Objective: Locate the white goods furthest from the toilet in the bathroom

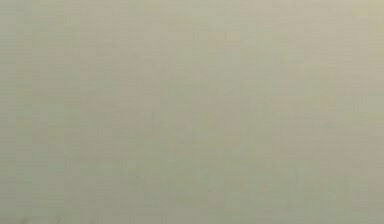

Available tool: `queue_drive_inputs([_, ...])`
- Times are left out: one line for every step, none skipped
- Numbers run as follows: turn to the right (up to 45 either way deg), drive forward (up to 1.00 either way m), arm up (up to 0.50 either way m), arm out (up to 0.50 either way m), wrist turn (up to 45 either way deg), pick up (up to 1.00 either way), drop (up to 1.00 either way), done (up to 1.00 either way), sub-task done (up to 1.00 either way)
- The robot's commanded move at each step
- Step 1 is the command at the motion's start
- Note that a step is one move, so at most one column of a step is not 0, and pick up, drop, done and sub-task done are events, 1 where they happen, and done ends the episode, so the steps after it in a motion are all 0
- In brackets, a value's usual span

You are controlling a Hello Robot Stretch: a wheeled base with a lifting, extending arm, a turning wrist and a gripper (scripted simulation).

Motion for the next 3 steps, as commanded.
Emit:
queue_drive_inputs([0.0, 0.20, 0.00, 0.00, 0.0, 0.00, 0.00, 0.00, 0.00])
queue_drive_inputs([45.0, 0.00, 0.00, 0.00, 0.0, 0.00, 0.00, 0.00, 0.00])
queue_drive_inputs([39.0, 0.00, 0.00, 0.00, 0.0, 0.00, 0.00, 0.00, 0.00])
